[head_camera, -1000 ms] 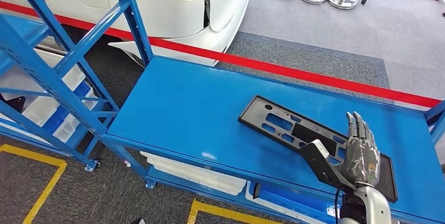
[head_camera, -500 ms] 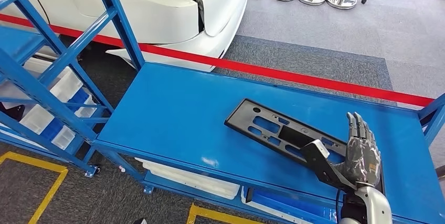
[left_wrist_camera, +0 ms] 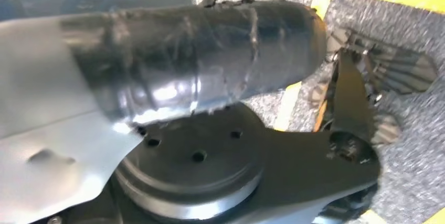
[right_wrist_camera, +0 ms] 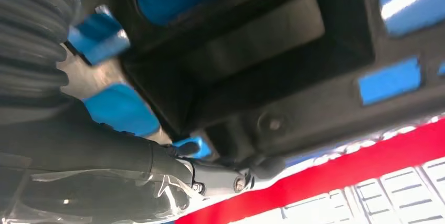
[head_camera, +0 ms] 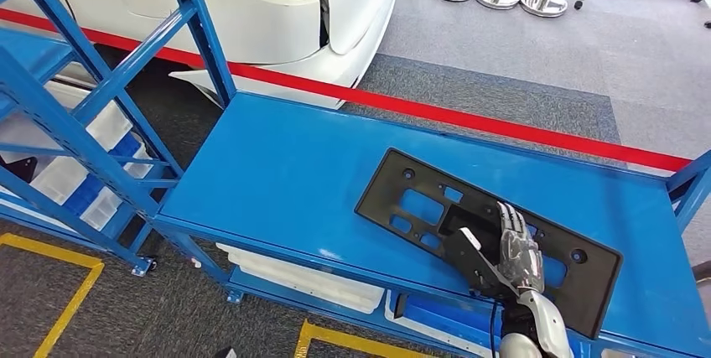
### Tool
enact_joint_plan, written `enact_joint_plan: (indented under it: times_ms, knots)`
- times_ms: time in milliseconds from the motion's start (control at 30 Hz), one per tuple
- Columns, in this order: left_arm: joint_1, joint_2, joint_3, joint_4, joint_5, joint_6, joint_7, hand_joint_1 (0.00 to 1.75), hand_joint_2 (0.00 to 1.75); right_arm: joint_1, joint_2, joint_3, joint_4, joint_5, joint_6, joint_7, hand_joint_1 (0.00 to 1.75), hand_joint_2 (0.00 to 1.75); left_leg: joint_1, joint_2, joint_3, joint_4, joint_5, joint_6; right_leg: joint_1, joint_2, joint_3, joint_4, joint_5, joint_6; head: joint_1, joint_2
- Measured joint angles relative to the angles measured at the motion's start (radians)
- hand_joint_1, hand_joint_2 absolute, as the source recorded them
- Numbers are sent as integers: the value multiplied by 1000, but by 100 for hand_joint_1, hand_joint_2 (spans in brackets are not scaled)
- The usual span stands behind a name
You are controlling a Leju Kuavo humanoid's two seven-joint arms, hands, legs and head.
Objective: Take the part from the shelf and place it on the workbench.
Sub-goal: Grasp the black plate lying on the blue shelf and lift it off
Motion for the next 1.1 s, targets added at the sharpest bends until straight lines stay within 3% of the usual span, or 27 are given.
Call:
enact_joint_plan:
  times_ms: [67,100,133,167,200,233,300,367,433,467,500,567,600,633,667,700,767,833,900,967,1000,1100]
  knots:
    - [-3,-2,0,0,0,0,0,0,0,-3,0,3,11,0,0,0,0,175,1,0,-21,0,14,3,-9,-1,-48,137,-88,15,4,0]
    - [-3,-3,0,0,0,0,0,0,0,-4,0,4,16,0,0,0,0,175,2,0,-32,0,21,2,-13,-1,-62,191,-114,20,4,0]
    - [-2,-4,0,0,0,0,0,0,0,-5,0,5,21,0,1,0,0,175,2,0,-42,0,28,0,-16,-1,-58,210,-119,23,4,0]
    - [-1,-5,0,0,-1,0,0,0,0,-8,1,6,24,1,1,0,0,175,3,0,-51,1,35,-2,-18,-1,-35,190,-104,24,4,0]
    - [-1,-6,0,0,-2,0,-1,0,0,-13,1,8,27,1,2,0,0,175,4,-1,-60,1,42,-5,-19,-1,7,133,-75,23,4,0]
    - [-1,-6,0,0,-4,0,-1,0,0,-18,1,9,29,2,2,1,0,175,4,-1,-67,1,48,-8,-19,-2,62,54,-50,19,4,0]
    - [-1,-7,0,0,-8,1,-2,0,0,-27,1,13,33,5,1,1,0,175,2,-2,-73,1,61,-19,-16,-3,153,-85,-30,8,2,0]
    - [-1,-8,0,0,-10,2,-1,0,0,-29,2,17,36,8,1,2,0,175,3,-3,-72,-2,73,-33,-10,-4,172,-130,-34,-4,1,0]
    - [-1,-7,0,0,-12,3,0,0,0,-28,4,19,40,12,1,2,0,175,6,-3,-73,-2,73,-46,-11,-6,161,-135,-20,-19,1,0]
    - [0,-6,0,0,-13,3,0,0,0,-28,5,20,41,15,0,2,0,175,7,-3,-80,14,53,-50,-12,-6,158,-140,-10,-27,0,0]
    - [1,-5,0,0,-15,4,0,0,0,-28,6,21,42,19,-2,2,0,175,7,-3,-94,53,15,-53,-13,-7,154,-144,-1,-34,-1,0]
    - [4,-3,0,0,-18,4,0,0,0,-27,7,22,43,29,-8,2,0,175,7,-3,-138,190,-80,-58,-12,-8,143,-145,12,-40,-4,0]
    - [6,-1,0,0,-19,4,0,0,0,-27,7,22,43,36,-12,2,0,175,7,-3,-155,256,-112,-59,-11,-8,137,-144,16,-41,-4,0]
    - [8,0,0,0,-19,5,0,0,0,-26,7,22,42,42,-16,3,0,175,7,-3,-159,294,-123,-61,-11,-8,132,-142,18,-40,-4,0]
    - [9,1,0,0,-19,5,1,0,0,-25,7,21,40,48,-18,4,0,175,7,-3,-144,292,-113,-61,-11,-8,129,-139,19,-39,-4,0]
    - [9,3,0,0,-19,7,1,0,0,-23,6,20,36,56,-20,8,0,175,7,-3,-110,249,-88,-60,-11,-7,128,-134,19,-38,-4,0]
    - [9,6,0,0,-19,11,4,0,0,-18,3,16,16,76,-20,16,0,175,6,-3,-22,112,-40,-54,-9,-6,125,-121,15,-31,-4,0]
    - [9,8,0,0,-20,15,6,0,0,-11,-4,9,-12,95,-17,21,0,175,4,-3,22,29,-30,-45,-7,-5,116,-107,11,-22,-3,0]
    - [8,7,0,0,-20,17,8,0,0,-6,-12,0,-41,108,-15,23,0,175,3,-3,20,18,-36,-36,-7,-4,108,-101,12,-12,-3,0]
    - [8,4,0,0,-21,18,8,0,0,-3,-20,-9,-70,119,-14,25,0,175,6,-3,18,12,-34,-24,-8,-3,94,-76,-7,0,-2,0]
    - [7,2,1,0,-21,18,8,0,0,-3,-24,-13,-84,126,-14,25,0,175,9,-2,17,9,-32,-19,-10,-3,74,-35,-30,7,-2,0]
    - [7,0,1,0,-22,18,10,0,0,4,-32,-26,-114,144,-14,25,0,175,10,-2,10,8,-28,-12,-15,-3,-33,173,-115,21,-1,0]
